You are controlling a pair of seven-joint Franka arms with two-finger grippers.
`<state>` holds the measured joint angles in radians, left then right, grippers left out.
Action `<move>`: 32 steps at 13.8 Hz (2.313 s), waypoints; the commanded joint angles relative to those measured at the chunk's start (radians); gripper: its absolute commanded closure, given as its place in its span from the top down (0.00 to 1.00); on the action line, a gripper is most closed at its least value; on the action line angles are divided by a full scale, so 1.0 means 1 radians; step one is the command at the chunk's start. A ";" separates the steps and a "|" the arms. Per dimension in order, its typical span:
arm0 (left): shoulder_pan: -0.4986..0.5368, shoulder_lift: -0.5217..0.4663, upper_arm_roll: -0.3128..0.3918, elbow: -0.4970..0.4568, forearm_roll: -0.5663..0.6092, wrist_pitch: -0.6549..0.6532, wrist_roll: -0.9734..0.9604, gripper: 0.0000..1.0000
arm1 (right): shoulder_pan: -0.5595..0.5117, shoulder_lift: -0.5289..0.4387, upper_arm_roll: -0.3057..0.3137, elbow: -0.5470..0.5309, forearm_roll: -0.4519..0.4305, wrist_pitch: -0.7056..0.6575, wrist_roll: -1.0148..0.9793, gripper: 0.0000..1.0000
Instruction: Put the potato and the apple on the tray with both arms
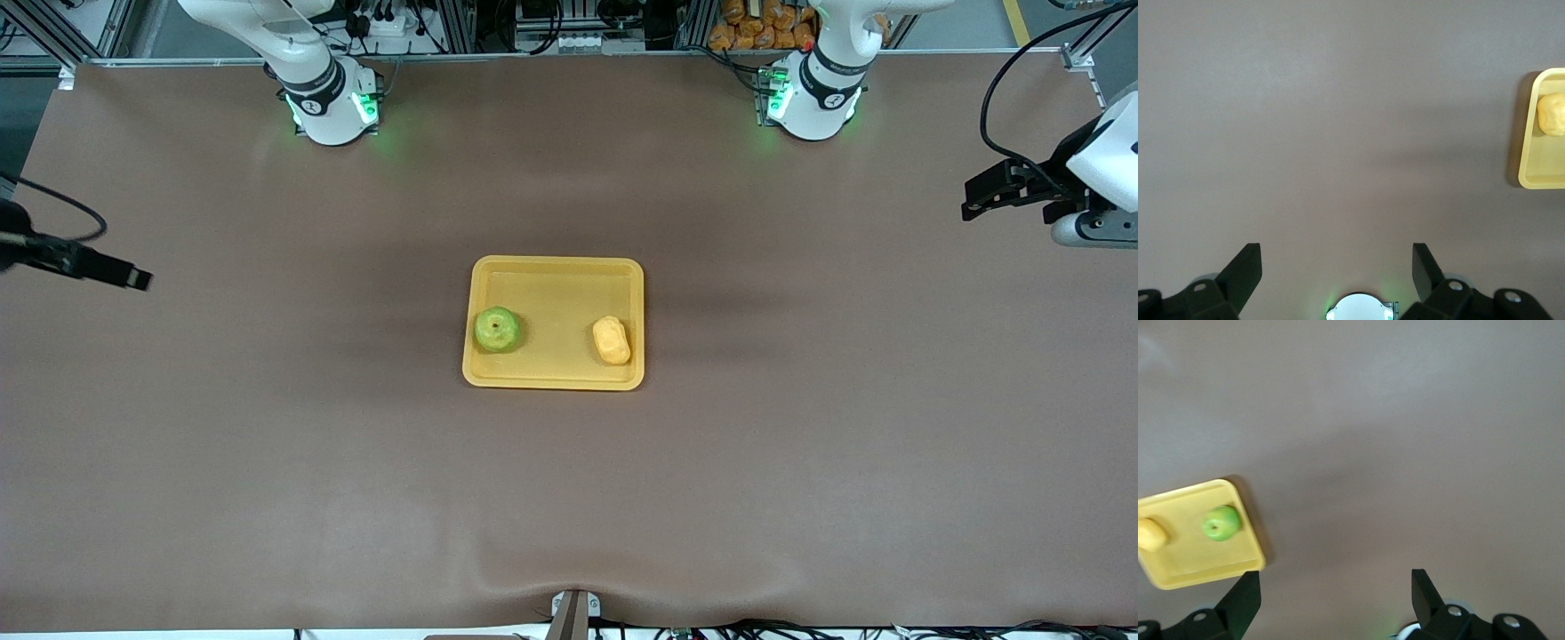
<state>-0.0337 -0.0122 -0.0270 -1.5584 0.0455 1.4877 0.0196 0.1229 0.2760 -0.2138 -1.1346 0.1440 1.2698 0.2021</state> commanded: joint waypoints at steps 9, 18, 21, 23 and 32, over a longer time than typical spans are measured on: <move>0.006 0.000 -0.001 0.034 0.005 -0.014 -0.006 1.00 | -0.143 -0.308 0.187 -0.436 -0.176 0.267 -0.216 1.00; 0.008 0.001 0.001 0.034 0.004 -0.015 -0.001 1.00 | -0.143 -0.291 0.153 -0.378 -0.098 0.243 -0.210 1.00; 0.011 0.001 0.002 0.034 0.004 -0.015 0.000 1.00 | -0.144 -0.291 0.140 -0.378 -0.098 0.218 -0.227 1.00; 0.012 0.001 0.004 0.034 0.004 -0.015 0.002 1.00 | -0.140 -0.291 0.143 -0.378 -0.098 0.214 -0.221 1.00; 0.011 -0.002 0.004 0.032 0.004 -0.015 -0.001 1.00 | -0.132 -0.290 0.146 -0.378 -0.098 0.217 -0.219 1.00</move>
<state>-0.0246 -0.0120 -0.0224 -1.5412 0.0454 1.4873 0.0196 -0.0029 -0.0073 -0.0741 -1.5166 0.0272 1.4953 -0.0067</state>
